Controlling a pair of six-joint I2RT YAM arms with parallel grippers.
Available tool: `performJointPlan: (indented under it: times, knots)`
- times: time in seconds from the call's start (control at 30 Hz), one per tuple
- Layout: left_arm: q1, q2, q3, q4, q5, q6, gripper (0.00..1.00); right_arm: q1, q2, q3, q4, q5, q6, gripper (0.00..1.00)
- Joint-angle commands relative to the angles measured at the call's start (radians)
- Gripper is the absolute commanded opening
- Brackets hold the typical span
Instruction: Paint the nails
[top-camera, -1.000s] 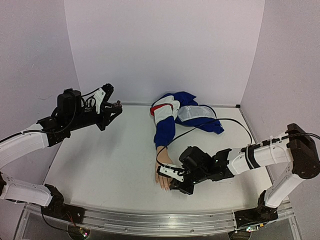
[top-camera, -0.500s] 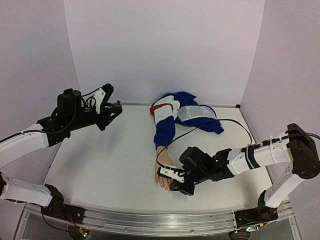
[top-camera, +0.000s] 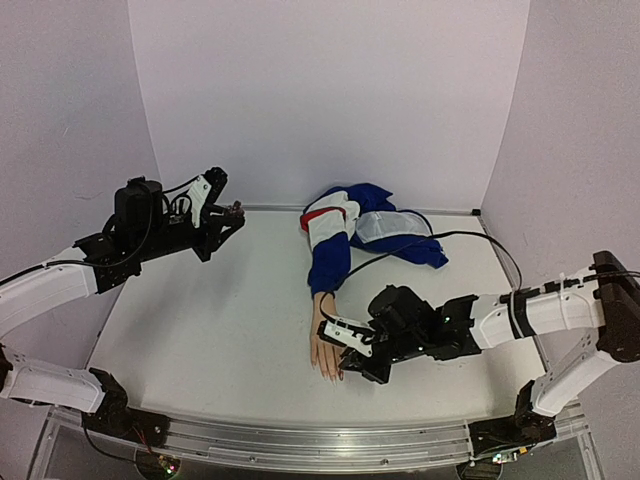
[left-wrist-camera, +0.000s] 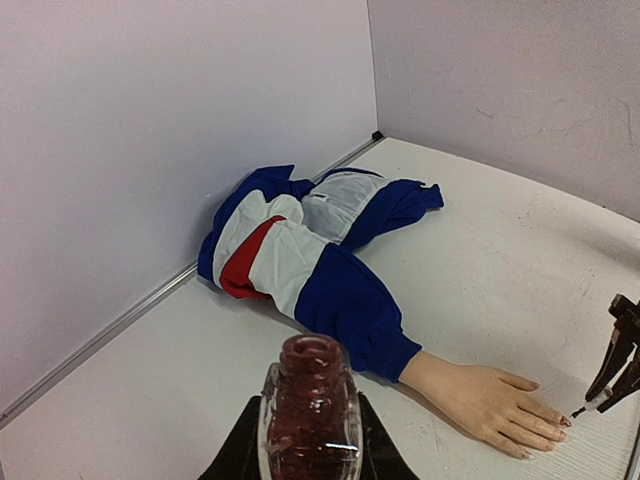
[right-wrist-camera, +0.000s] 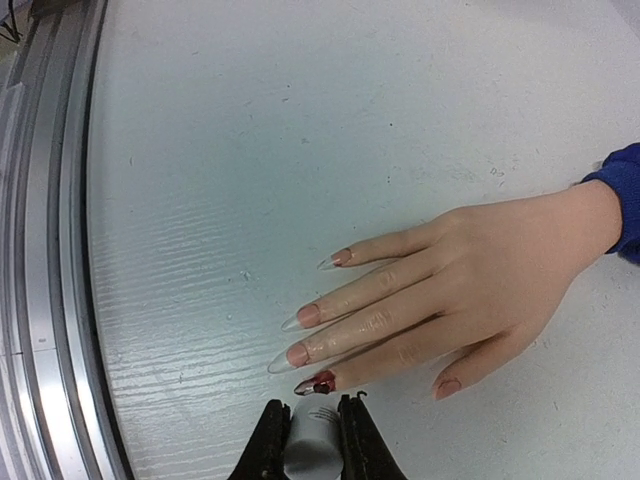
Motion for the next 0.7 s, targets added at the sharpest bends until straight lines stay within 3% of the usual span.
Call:
performJointPlan:
  times: [0.0,0.67]
  knots:
    - [0.005,-0.014,0.030,0.066,0.015,-0.012,0.00,0.008,0.018,0.012,0.012,0.023,0.004,0.00]
    - [0.006,-0.012,0.031,0.067,0.016,-0.011,0.00,0.008,0.067,0.032,0.017,0.010,-0.011,0.00]
